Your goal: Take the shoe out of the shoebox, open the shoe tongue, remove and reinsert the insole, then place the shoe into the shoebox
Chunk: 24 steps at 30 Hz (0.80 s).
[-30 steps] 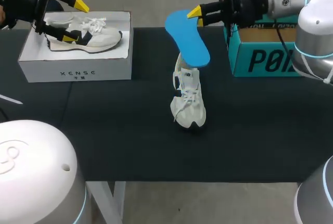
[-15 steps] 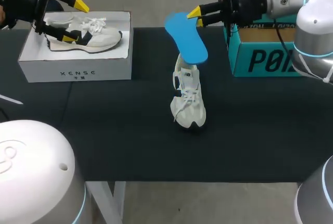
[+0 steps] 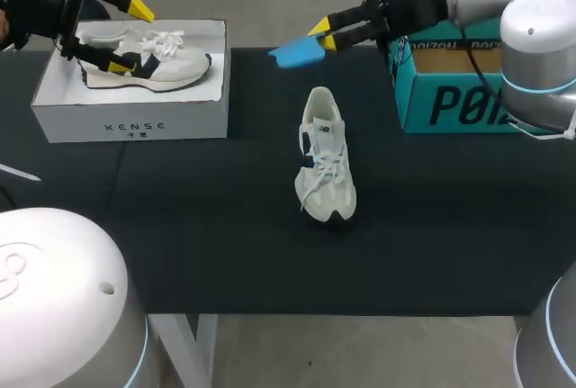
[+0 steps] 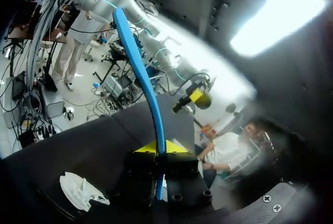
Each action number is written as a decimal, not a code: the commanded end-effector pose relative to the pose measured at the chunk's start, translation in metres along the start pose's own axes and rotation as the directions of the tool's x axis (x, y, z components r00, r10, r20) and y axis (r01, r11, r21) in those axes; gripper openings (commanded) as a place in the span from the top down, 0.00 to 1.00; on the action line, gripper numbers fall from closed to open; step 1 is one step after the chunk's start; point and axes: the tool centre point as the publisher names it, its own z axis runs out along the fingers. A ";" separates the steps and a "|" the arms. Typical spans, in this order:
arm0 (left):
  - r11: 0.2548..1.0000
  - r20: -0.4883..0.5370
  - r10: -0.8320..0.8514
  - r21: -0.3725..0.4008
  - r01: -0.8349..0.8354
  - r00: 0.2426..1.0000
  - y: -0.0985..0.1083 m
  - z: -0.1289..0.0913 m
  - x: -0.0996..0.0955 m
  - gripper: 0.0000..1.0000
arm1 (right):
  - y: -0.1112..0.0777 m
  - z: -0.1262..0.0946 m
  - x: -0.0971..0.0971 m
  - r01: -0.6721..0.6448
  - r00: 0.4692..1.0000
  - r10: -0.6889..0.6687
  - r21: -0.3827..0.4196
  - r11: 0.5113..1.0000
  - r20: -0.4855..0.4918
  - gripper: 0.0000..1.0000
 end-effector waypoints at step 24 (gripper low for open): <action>1.000 0.003 0.000 -0.001 0.000 1.000 0.000 0.000 0.000 0.00 | -0.034 0.001 0.012 -0.672 0.714 0.699 -0.255 0.695 0.023 1.00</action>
